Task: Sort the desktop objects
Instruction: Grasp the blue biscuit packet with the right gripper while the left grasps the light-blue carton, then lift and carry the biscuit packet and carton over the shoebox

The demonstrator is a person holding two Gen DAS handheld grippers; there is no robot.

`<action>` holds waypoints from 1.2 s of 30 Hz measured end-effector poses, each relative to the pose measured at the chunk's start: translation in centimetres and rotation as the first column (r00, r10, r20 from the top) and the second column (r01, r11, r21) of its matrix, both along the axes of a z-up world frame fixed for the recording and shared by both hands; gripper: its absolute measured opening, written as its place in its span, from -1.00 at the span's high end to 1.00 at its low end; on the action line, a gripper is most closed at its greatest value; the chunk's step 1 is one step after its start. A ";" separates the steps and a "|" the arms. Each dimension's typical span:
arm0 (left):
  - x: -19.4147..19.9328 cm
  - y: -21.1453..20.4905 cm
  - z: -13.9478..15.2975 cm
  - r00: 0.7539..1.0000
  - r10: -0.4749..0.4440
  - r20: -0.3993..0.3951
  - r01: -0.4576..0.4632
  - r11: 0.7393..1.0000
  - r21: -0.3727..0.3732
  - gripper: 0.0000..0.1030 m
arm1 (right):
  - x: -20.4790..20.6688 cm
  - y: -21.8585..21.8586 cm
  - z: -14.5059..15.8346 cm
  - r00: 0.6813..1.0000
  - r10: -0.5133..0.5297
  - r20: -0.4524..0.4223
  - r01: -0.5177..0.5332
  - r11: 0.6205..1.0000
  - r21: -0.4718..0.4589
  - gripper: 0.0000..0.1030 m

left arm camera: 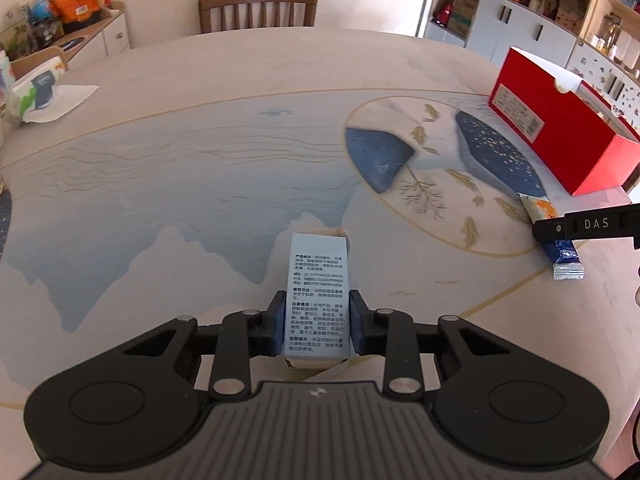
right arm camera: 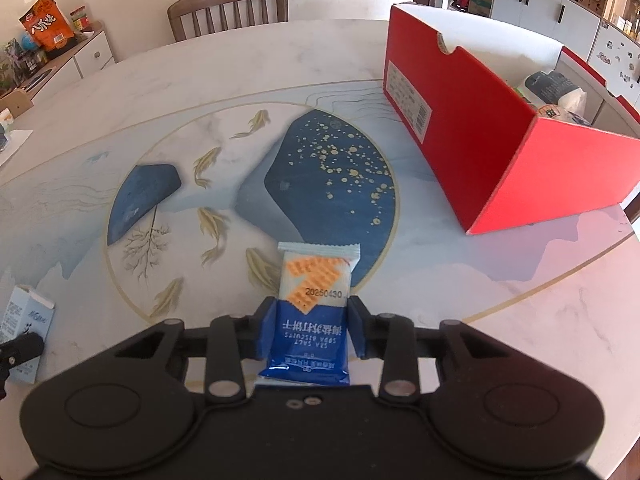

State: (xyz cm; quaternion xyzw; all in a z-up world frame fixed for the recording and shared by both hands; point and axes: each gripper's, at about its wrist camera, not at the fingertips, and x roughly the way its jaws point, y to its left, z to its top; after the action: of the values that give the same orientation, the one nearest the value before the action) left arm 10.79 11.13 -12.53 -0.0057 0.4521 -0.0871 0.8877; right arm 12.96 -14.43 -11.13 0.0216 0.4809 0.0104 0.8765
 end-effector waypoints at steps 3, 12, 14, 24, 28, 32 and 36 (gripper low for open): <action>0.1 -1.0 0.2 1.000 -0.022 0.009 0.022 1.000 0.001 0.44 | -0.4 -0.5 0.5 1.000 0.012 0.005 -0.012 1.000 0.005 0.30; 0.7 -4.4 2.1 0.996 -0.089 0.028 0.090 0.995 -0.040 0.44 | -1.4 -2.4 2.5 0.999 0.031 0.017 -0.031 0.998 0.053 0.30; 0.7 -5.3 2.7 0.994 -0.107 0.036 0.109 0.993 -0.049 0.44 | -1.7 -2.9 3.1 0.999 0.038 0.025 -0.040 0.997 0.061 0.30; 1.8 -10.2 5.5 0.985 -0.163 0.062 0.168 0.982 -0.085 0.44 | -2.7 -6.2 6.0 0.996 0.068 0.065 -0.074 0.992 0.104 0.30; 2.5 -12.6 6.6 0.981 -0.182 0.069 0.187 0.980 -0.074 0.44 | -2.5 -7.8 7.5 0.994 0.075 0.076 -0.083 0.990 0.116 0.30; 3.4 -14.8 7.7 0.977 -0.198 0.078 0.203 0.976 -0.076 0.44 | -2.3 -9.6 9.2 0.991 0.085 0.105 -0.096 0.989 0.108 0.30; 4.5 -17.6 8.8 0.969 -0.227 0.099 0.235 0.968 -0.082 0.44 | -1.7 -11.8 10.3 0.989 0.075 0.129 -0.090 0.990 0.111 0.30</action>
State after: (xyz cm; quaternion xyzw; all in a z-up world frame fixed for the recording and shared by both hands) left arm 15.25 -6.45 -3.78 0.0096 0.4054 -0.2111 0.8894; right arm 11.26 -26.23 -0.86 0.0519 0.4245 0.0759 0.9007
